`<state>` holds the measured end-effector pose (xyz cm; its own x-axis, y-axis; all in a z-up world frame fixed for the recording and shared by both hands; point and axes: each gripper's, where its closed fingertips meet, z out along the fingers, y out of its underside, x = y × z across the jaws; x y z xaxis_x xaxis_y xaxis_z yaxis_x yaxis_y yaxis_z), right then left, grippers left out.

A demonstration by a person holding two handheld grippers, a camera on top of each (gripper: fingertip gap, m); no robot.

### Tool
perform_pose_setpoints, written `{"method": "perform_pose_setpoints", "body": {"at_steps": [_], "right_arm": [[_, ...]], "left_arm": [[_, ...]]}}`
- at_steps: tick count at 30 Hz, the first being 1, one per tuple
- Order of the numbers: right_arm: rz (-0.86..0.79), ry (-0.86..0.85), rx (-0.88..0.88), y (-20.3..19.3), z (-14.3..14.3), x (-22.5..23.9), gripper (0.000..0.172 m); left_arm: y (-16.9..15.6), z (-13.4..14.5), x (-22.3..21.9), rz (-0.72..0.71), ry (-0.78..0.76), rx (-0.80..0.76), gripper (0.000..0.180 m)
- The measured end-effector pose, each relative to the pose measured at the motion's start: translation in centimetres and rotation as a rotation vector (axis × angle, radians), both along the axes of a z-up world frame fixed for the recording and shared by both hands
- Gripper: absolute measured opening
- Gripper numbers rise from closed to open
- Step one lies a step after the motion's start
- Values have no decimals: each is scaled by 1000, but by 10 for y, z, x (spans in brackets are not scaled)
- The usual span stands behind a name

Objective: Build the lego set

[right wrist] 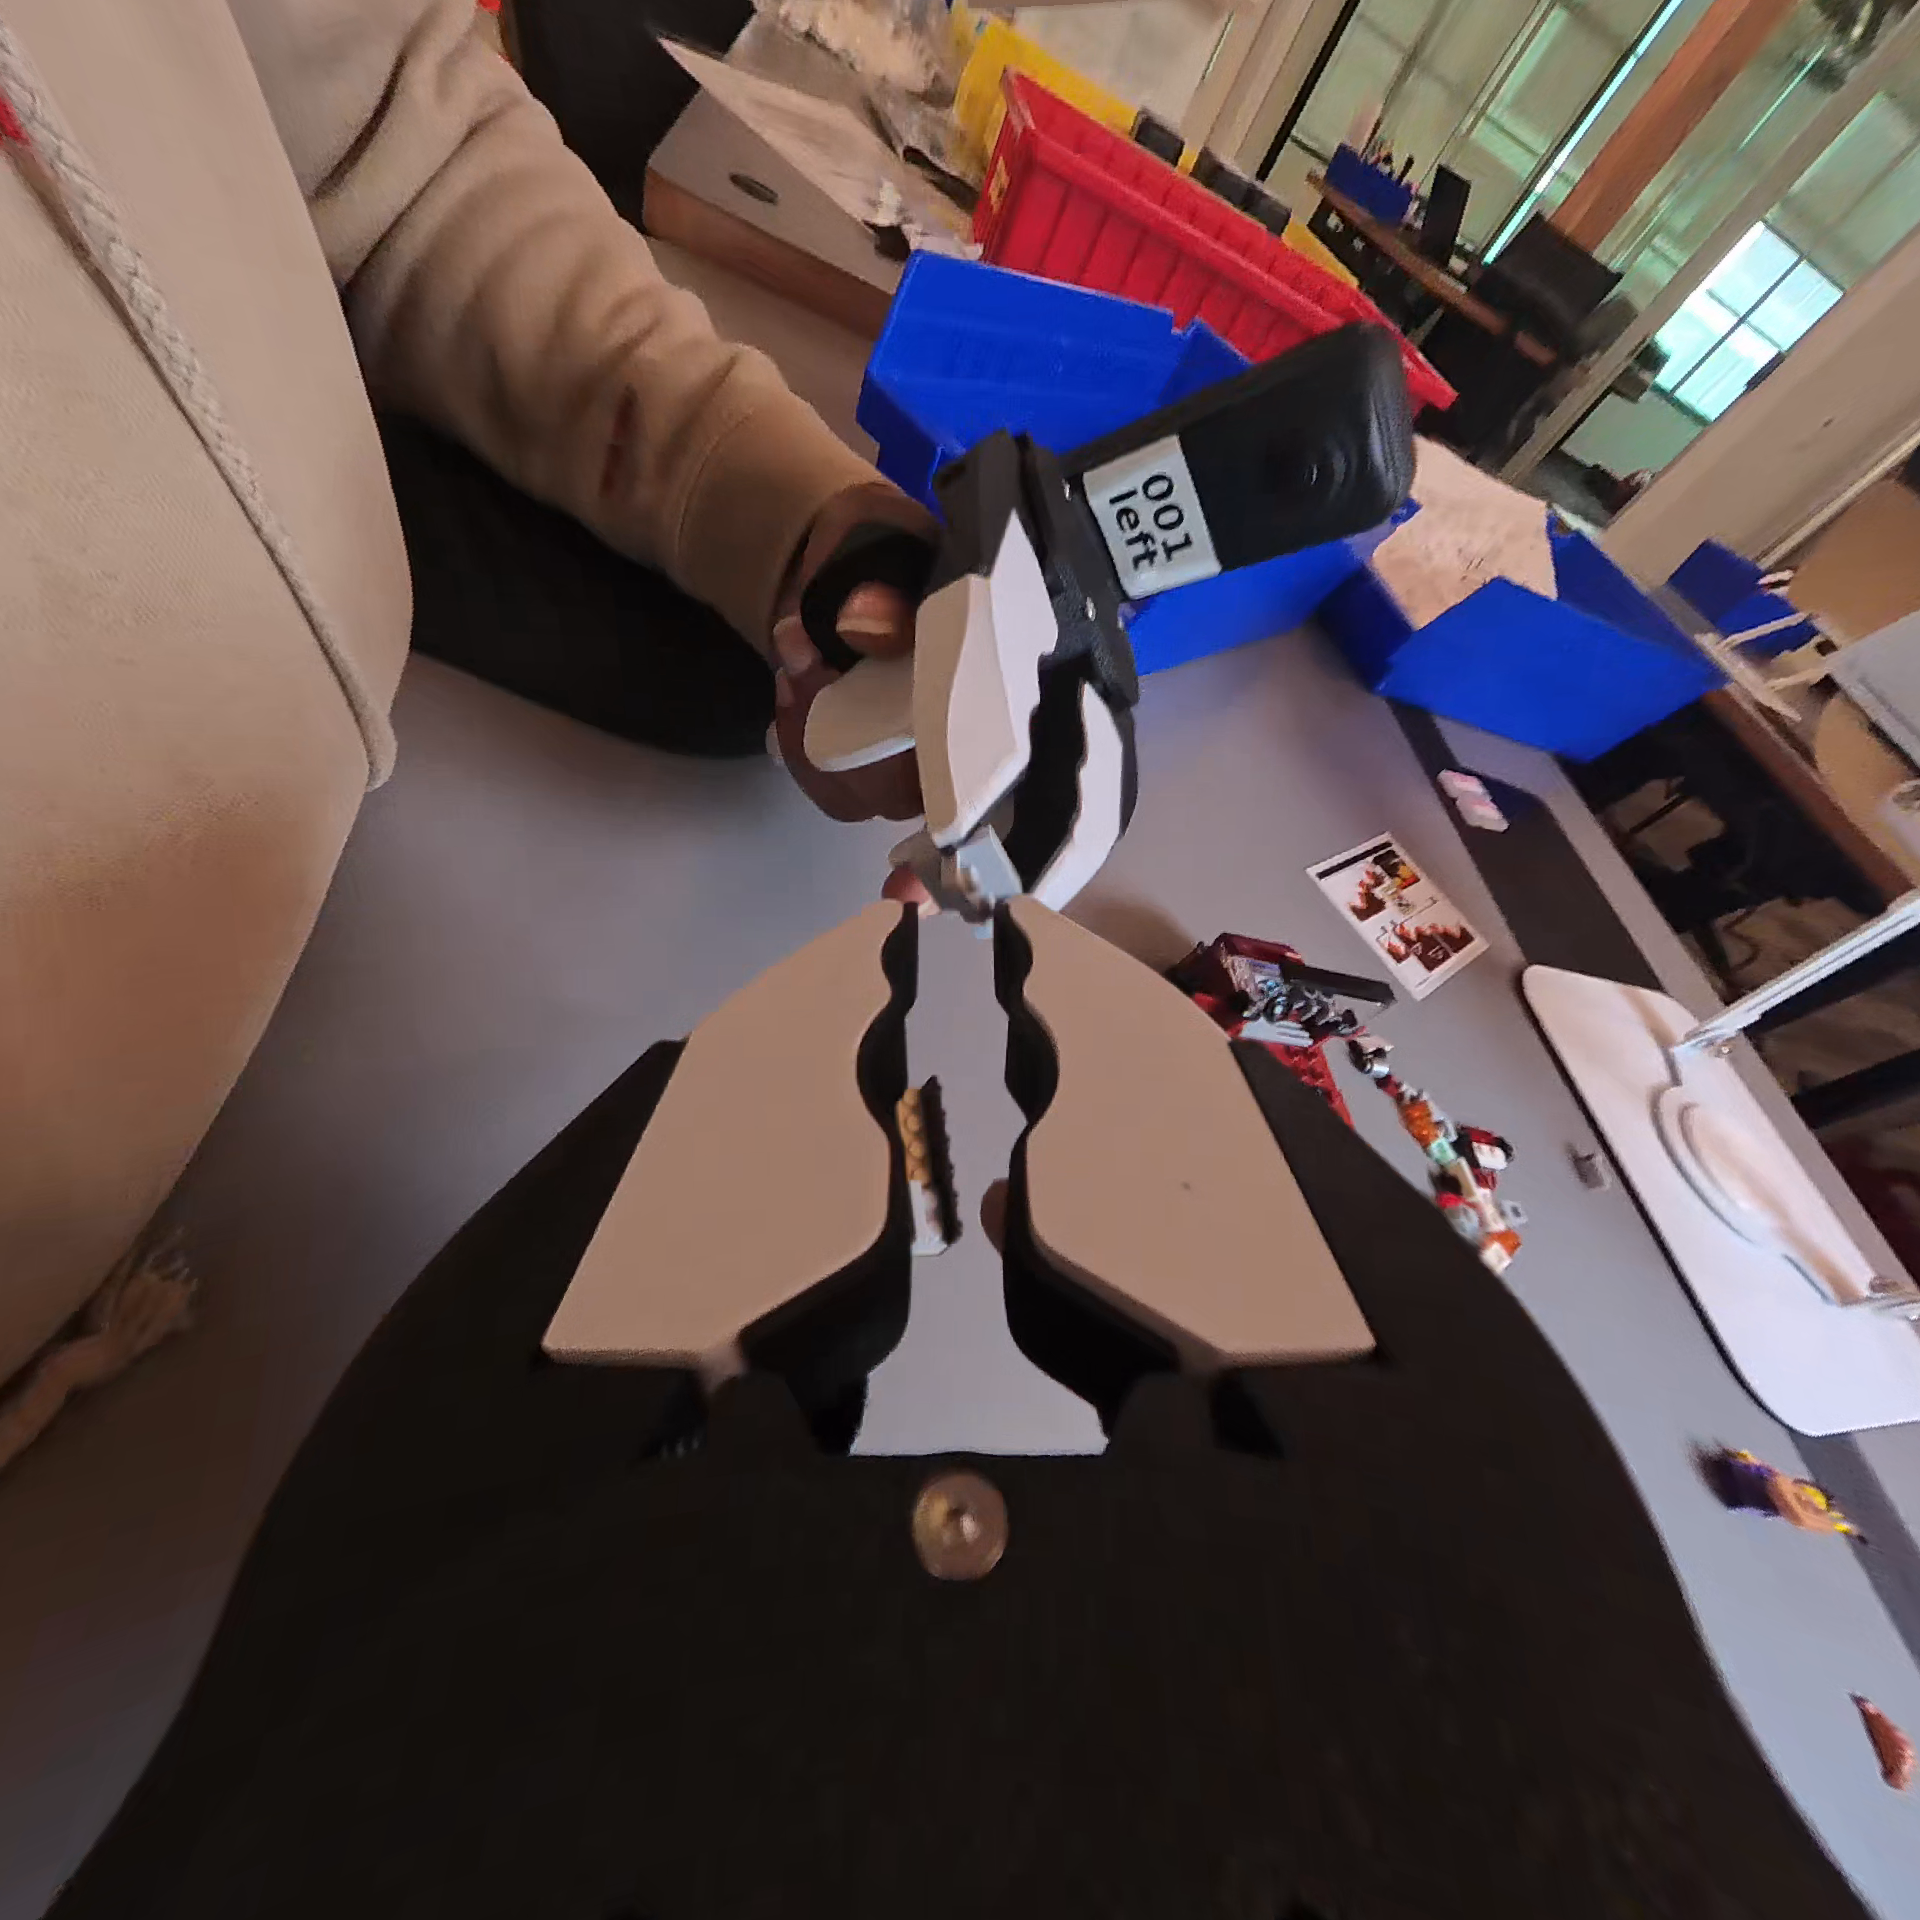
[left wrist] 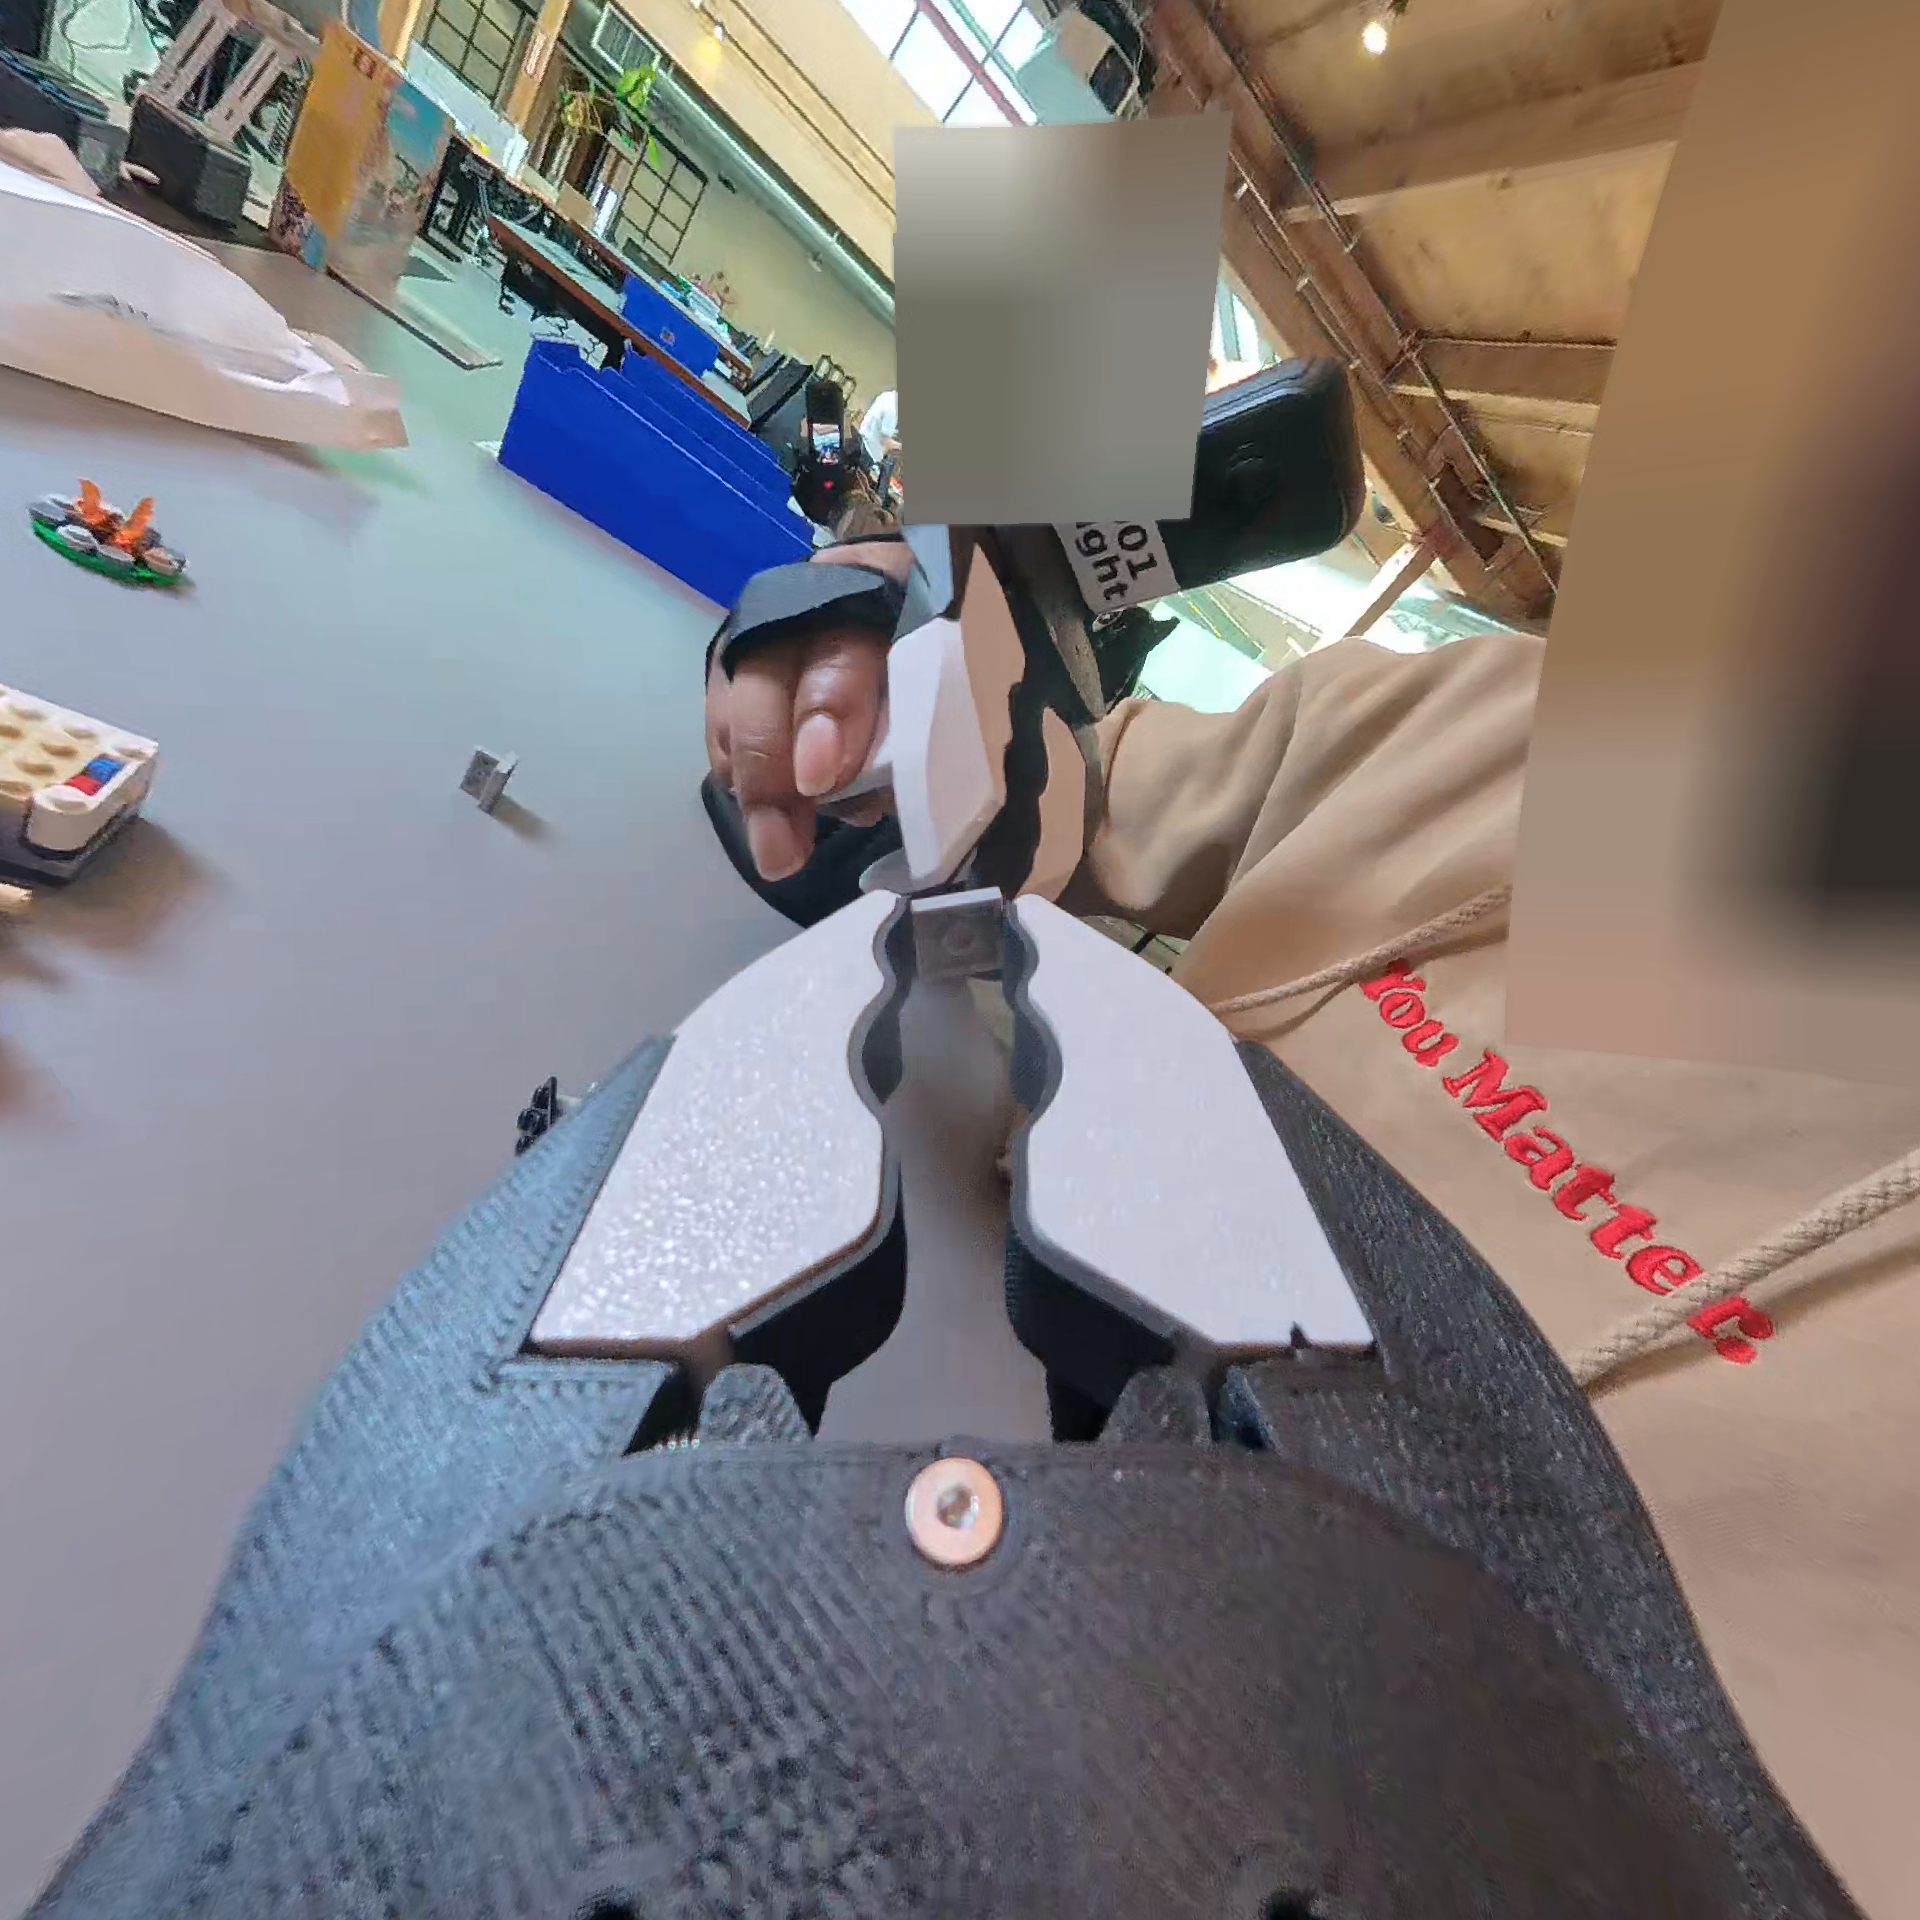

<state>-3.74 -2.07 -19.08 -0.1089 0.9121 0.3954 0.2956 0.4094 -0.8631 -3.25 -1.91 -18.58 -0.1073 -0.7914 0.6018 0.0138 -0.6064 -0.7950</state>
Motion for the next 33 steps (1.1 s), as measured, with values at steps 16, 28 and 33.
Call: {"method": "perform_pose_setpoints", "body": {"at_steps": [16,28,33], "right_arm": [[-74,-28,43,6,2,2,5],[106,135,55,-20,26,1,5],[95,115,48,-19,21,3,5]], "left_arm": [[2,-12,6,59,94,60,23],[-20,15,3,-130,-124,-75,11],[-19,10,5,-81,-64,-10,10]]}}
